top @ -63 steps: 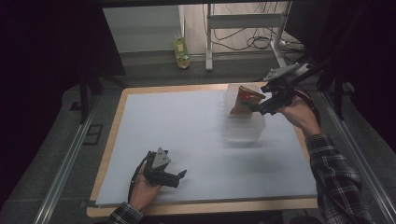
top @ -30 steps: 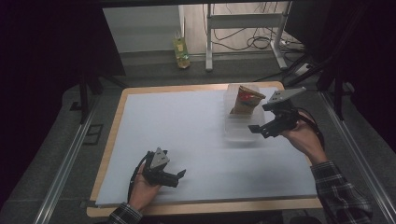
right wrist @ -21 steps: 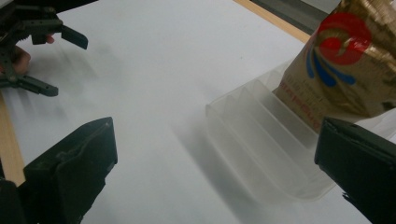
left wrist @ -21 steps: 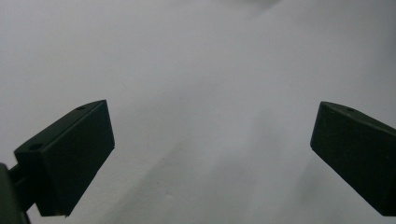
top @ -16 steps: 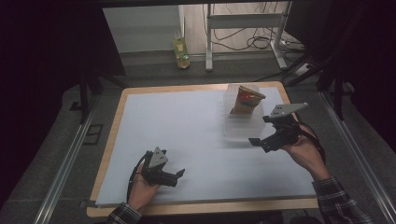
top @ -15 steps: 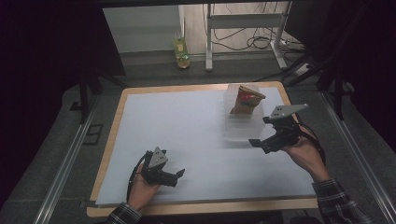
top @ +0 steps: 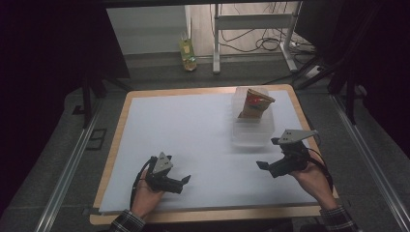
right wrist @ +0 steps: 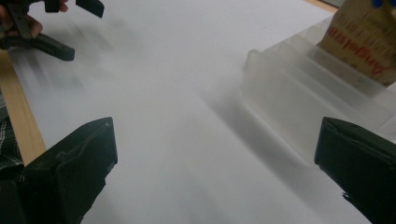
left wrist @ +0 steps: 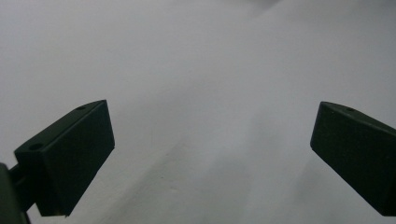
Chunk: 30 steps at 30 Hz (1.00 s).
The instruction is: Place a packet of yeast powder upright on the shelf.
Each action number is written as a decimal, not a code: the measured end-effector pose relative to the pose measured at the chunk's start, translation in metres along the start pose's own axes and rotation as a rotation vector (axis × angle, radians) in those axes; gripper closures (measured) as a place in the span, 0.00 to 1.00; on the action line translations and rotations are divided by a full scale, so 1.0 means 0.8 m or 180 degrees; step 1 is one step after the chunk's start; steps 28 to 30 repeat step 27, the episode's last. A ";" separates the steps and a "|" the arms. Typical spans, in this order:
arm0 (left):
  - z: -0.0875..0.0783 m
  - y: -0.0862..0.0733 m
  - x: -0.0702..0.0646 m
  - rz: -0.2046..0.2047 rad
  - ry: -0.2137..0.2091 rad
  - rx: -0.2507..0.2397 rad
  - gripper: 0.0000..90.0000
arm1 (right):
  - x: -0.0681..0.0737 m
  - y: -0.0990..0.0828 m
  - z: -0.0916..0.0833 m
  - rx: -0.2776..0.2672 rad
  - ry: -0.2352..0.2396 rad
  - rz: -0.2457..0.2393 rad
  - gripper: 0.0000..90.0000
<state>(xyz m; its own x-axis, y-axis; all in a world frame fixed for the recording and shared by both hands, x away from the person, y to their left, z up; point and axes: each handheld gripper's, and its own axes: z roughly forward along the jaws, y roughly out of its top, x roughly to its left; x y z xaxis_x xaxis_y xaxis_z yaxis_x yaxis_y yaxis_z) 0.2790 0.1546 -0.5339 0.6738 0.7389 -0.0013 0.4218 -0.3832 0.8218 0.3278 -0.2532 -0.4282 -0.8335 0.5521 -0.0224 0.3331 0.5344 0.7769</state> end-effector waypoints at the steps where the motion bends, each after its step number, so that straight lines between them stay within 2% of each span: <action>1: 0.000 0.000 0.000 0.0000 0.0000 0.0000 0.00 | 0.000 0.000 0.000 0.0000 0.0000 0.0000 0.00; 10: 0.001 -0.001 -0.001 0.0031 -0.0025 0.0041 0.00 | 0.021 -0.036 0.021 0.0019 0.0023 -0.0010 0.00; 19: 0.002 -0.002 0.001 0.0024 -0.0030 0.0069 0.00 | 0.031 -0.060 0.034 0.0035 -0.0013 -0.0069 0.00; 22: 0.000 -0.002 0.001 0.0026 -0.0023 0.0069 0.00 | 0.032 -0.072 0.040 0.0118 -0.0015 -0.0066 0.00; 30: -0.002 -0.002 0.002 0.0022 -0.0010 0.0053 0.00 | 0.033 -0.076 0.043 0.0175 -0.0024 -0.0050 0.00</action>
